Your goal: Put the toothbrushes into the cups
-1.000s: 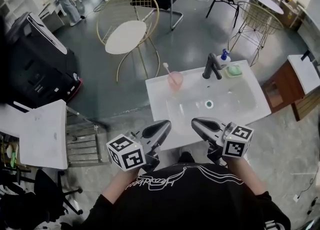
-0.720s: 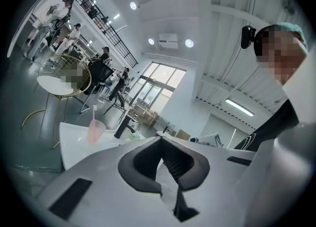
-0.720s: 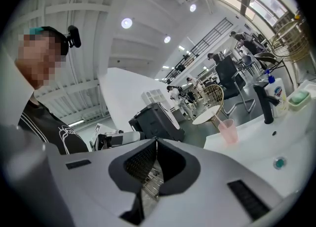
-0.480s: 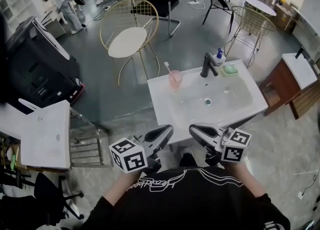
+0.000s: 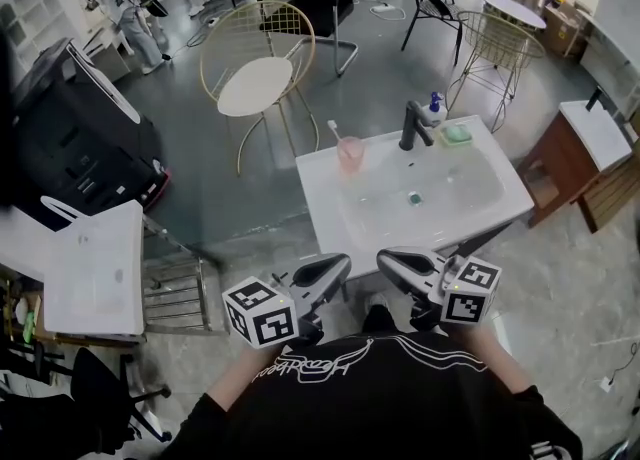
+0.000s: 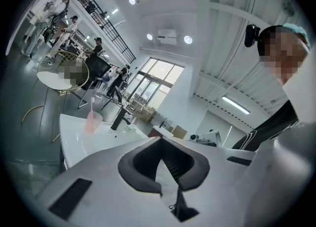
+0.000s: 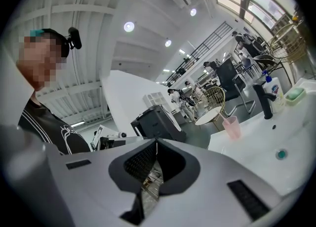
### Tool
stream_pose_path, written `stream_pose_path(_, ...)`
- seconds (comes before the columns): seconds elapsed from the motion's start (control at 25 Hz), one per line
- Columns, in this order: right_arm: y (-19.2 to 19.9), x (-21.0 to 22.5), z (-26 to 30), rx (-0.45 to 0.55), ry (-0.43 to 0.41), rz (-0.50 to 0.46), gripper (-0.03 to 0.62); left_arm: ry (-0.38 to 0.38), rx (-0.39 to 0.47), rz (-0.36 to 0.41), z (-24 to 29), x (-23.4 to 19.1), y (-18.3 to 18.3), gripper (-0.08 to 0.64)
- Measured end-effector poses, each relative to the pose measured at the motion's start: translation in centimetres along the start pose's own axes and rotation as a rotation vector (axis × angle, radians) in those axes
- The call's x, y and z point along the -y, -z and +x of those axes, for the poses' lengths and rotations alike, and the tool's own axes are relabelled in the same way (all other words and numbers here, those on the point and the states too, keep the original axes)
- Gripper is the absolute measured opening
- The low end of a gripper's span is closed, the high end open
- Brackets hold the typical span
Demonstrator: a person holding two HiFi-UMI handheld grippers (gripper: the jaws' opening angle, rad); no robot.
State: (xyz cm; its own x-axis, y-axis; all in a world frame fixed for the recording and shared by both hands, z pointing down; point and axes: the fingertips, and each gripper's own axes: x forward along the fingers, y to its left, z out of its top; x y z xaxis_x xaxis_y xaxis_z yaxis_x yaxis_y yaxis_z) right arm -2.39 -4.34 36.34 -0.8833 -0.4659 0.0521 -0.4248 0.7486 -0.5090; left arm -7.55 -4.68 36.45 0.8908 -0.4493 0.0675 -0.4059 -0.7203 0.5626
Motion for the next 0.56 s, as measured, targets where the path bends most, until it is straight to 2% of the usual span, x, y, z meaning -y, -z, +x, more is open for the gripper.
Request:
stream_pose_path(0.28, 1.1, -0.3, -0.1, -0.012, -0.001, 0.013, 0.028, -0.018, 0.012, -0.019, -0.8, -0.1, 0.9, 0.005)
stream_pose_path(0.56, 1.4, -0.7, 0.4, -0.02, 0.0, 0.021, 0.028, -0.032, 0.02, -0.002, -1.6, -0.2, 0.8, 0.006)
